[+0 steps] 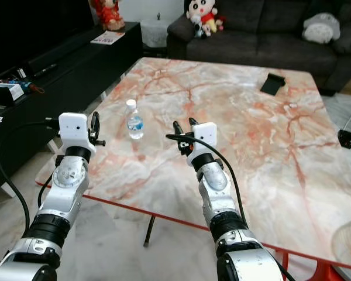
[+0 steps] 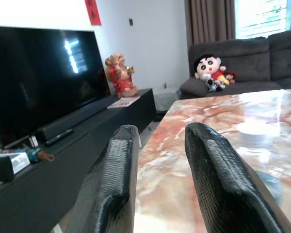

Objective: Picking trash to rubbish bin

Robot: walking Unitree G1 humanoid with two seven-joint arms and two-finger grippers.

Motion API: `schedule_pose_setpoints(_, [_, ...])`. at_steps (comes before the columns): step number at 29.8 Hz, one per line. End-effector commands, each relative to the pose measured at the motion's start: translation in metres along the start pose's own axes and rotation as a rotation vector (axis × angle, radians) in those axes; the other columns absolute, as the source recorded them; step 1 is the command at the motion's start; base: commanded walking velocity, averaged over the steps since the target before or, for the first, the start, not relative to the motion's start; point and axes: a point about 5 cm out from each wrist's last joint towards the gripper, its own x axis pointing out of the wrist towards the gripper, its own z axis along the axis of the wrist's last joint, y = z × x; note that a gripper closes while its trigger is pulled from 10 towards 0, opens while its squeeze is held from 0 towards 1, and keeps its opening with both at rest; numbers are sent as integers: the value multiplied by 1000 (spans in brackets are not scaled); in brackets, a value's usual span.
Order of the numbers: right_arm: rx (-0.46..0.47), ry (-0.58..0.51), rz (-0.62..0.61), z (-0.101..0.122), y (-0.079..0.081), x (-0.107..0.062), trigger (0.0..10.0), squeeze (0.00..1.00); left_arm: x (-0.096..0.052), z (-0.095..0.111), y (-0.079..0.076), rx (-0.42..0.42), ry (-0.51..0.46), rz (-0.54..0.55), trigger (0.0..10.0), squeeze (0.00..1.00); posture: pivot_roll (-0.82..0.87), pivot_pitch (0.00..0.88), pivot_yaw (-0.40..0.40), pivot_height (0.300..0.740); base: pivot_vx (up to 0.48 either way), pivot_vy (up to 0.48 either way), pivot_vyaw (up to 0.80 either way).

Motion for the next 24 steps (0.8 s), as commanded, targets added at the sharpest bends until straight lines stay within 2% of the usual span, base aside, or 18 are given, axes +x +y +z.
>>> schedule_pose_setpoints(1, [-11,-30,17,7,2,4,10000,0,3,7,-1,2,-28,-9,10000,0,42,20,24,740,405,0,-800])
schedule_pose_setpoints(12, [-21,-39,17,8,2,3,10000,0,4,16,-11,-21,-70,-84,10000,0,42,20,24,740,391,0,0])
schedule_pose_setpoints(15, [-20,-39,18,7,3,3,10000,0,5,28,-14,-15,-126,-101,10000,0,43,20,24,740,0,0,0])
schedule_pose_setpoints(21, [-20,-39,18,7,3,3,10000,0,9,31,-13,-21,-126,-94,10000,0,43,20,24,740,0,0,0])
schedule_pose_setpoints(22, [-21,-39,17,7,3,3,10000,0,10,31,-12,-27,-118,-92,10000,325,43,20,24,740,0,0,0])
schedule_pose_setpoints(23, [-21,-38,17,7,3,3,10000,0,10,31,-12,-26,-117,-91,10000,1000,43,20,24,740,0,0,0])
schedule_pose_setpoints(24, [-22,-38,17,7,3,3,10000,0,11,31,-12,-39,-111,-92,10000,1000,43,20,24,740,0,0,0])
